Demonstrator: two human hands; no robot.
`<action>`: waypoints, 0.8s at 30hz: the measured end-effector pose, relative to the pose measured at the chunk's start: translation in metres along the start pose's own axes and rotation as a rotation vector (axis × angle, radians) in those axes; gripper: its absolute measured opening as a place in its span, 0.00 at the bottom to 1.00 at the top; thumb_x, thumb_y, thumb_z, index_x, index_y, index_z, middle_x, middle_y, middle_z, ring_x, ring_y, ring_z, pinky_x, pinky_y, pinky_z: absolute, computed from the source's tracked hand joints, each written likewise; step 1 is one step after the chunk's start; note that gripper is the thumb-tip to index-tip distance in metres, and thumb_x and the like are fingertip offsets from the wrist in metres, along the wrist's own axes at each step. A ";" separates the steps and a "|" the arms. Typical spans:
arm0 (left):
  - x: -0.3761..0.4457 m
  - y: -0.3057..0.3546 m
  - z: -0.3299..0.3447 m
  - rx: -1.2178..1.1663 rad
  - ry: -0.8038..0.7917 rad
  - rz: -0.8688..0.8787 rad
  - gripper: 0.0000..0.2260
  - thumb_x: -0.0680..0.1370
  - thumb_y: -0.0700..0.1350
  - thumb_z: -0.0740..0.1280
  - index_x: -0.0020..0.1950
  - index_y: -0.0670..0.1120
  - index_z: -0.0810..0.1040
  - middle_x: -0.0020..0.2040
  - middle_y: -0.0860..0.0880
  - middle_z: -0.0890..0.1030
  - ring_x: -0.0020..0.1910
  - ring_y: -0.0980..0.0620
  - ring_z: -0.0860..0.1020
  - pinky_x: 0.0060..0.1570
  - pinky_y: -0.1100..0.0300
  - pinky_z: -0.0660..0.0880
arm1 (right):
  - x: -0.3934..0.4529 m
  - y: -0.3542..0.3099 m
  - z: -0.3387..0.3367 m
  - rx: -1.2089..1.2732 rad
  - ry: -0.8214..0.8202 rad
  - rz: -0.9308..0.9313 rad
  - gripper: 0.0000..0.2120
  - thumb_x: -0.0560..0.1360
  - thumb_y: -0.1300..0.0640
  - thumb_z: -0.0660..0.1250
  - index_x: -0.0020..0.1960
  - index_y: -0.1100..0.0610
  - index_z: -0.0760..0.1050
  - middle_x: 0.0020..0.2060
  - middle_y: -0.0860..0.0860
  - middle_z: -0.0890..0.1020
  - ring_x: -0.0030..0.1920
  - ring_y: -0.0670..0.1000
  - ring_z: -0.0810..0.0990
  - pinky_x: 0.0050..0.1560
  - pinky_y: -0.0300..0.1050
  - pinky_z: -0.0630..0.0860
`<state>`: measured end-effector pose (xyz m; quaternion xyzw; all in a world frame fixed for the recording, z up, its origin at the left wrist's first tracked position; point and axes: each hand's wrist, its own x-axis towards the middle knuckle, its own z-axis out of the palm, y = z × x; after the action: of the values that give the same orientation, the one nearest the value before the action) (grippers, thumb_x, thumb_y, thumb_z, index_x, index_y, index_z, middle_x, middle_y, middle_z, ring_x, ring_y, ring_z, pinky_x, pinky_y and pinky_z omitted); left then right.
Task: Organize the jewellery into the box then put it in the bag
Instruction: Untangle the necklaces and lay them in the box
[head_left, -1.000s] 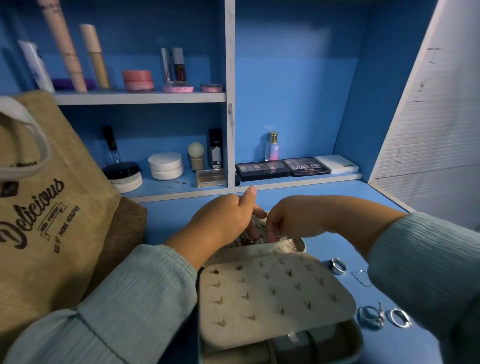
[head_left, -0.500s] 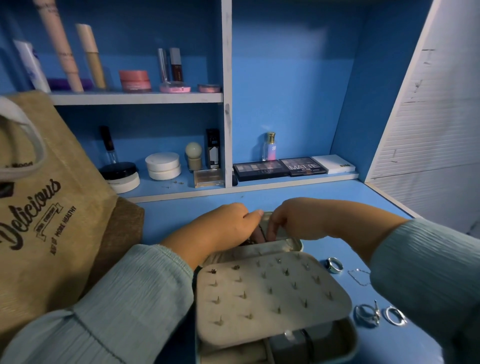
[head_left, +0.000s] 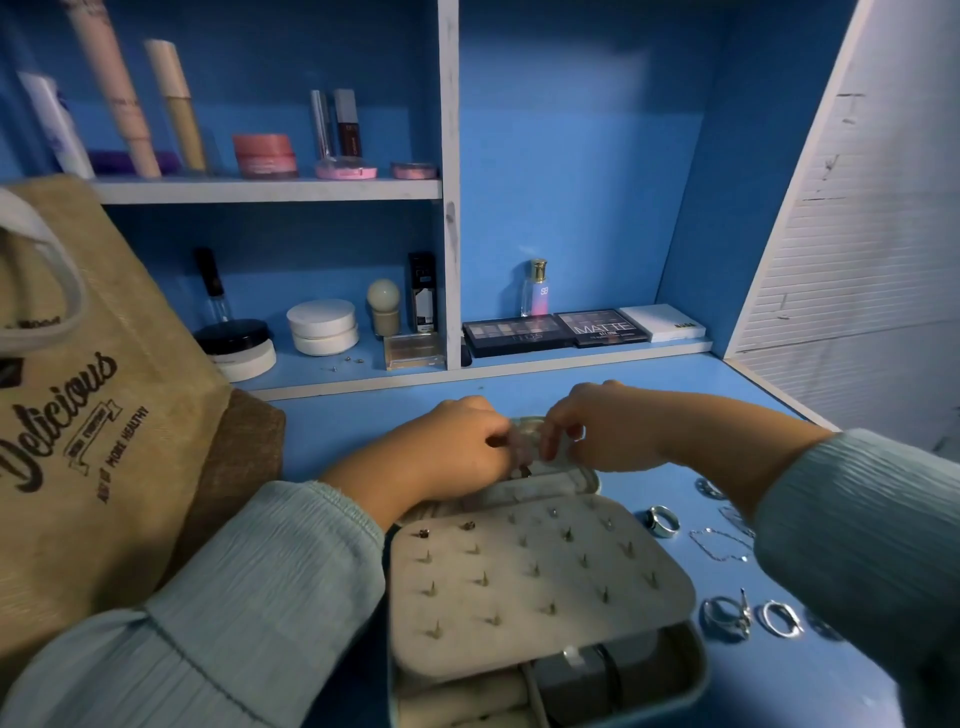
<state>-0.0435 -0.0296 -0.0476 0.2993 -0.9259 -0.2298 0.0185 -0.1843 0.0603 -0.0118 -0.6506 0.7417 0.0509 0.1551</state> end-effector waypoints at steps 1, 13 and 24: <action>-0.001 0.000 0.000 -0.007 0.001 0.014 0.07 0.79 0.50 0.61 0.49 0.56 0.80 0.52 0.53 0.70 0.55 0.53 0.71 0.60 0.53 0.70 | -0.001 0.003 -0.001 -0.015 0.004 -0.003 0.11 0.77 0.54 0.60 0.55 0.44 0.77 0.44 0.42 0.68 0.54 0.50 0.66 0.54 0.41 0.64; -0.003 0.000 -0.002 -0.048 -0.052 0.060 0.06 0.74 0.52 0.69 0.42 0.65 0.76 0.52 0.54 0.70 0.55 0.55 0.70 0.59 0.56 0.70 | 0.007 0.005 0.007 -0.053 0.104 0.071 0.09 0.74 0.55 0.67 0.52 0.49 0.82 0.50 0.48 0.78 0.54 0.49 0.69 0.52 0.42 0.72; -0.004 -0.003 -0.004 0.033 -0.019 0.028 0.07 0.71 0.58 0.70 0.47 0.61 0.78 0.52 0.55 0.67 0.56 0.55 0.66 0.59 0.55 0.68 | 0.016 -0.005 0.008 0.109 0.143 0.066 0.09 0.76 0.54 0.64 0.53 0.55 0.79 0.47 0.50 0.77 0.47 0.50 0.73 0.48 0.42 0.71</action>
<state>-0.0379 -0.0312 -0.0449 0.2845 -0.9338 -0.2171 0.0079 -0.1799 0.0462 -0.0239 -0.6184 0.7735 -0.0310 0.1354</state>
